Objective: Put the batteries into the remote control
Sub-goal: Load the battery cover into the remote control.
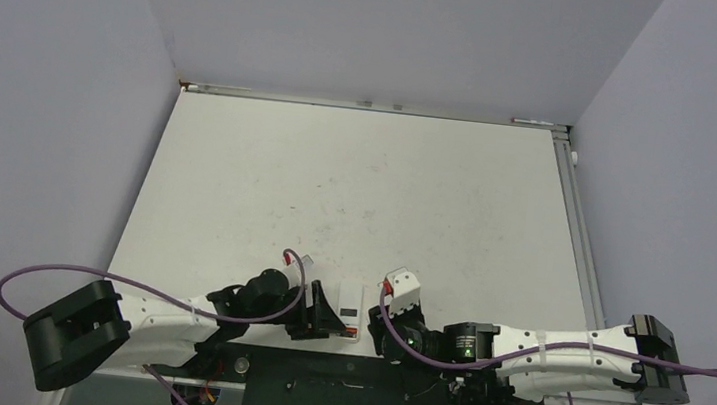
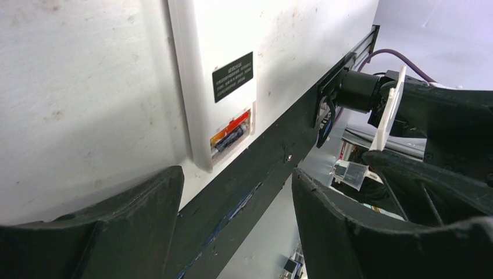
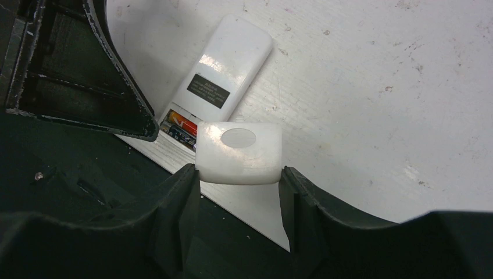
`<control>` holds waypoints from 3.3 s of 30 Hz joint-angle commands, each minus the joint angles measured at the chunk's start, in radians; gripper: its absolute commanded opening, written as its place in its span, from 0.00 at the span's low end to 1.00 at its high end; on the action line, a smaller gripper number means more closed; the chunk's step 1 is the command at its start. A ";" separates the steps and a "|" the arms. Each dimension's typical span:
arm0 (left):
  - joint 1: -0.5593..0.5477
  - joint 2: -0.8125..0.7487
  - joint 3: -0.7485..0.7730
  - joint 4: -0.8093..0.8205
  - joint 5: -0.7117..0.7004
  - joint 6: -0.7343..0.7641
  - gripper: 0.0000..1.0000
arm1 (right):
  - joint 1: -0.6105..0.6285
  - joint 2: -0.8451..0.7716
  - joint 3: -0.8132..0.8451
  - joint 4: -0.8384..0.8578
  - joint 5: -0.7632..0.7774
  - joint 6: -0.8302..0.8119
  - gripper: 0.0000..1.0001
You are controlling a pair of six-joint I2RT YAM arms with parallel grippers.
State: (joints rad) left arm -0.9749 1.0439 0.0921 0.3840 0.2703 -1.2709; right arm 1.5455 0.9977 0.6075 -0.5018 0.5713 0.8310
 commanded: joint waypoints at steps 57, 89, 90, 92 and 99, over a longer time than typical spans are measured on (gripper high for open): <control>0.186 -0.252 0.088 -0.232 0.089 0.202 0.64 | -0.121 0.156 -0.019 0.217 -0.267 -0.328 0.18; 0.209 -0.198 0.076 -0.177 0.150 0.238 0.65 | -0.162 0.253 0.061 0.090 -0.302 -0.284 0.18; 0.210 -0.197 0.074 -0.176 0.151 0.240 0.65 | -0.162 0.260 0.070 0.089 -0.307 -0.286 0.18; 0.211 -0.194 0.072 -0.171 0.158 0.242 0.65 | -0.163 0.273 0.082 0.082 -0.309 -0.292 0.18; 0.219 -0.184 0.070 -0.163 0.178 0.254 0.65 | -0.172 0.306 0.111 0.061 -0.319 -0.296 0.18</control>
State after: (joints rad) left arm -0.7673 0.8555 0.1669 0.1696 0.4210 -1.0447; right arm 1.3827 1.2930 0.6739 -0.4240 0.2535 0.5396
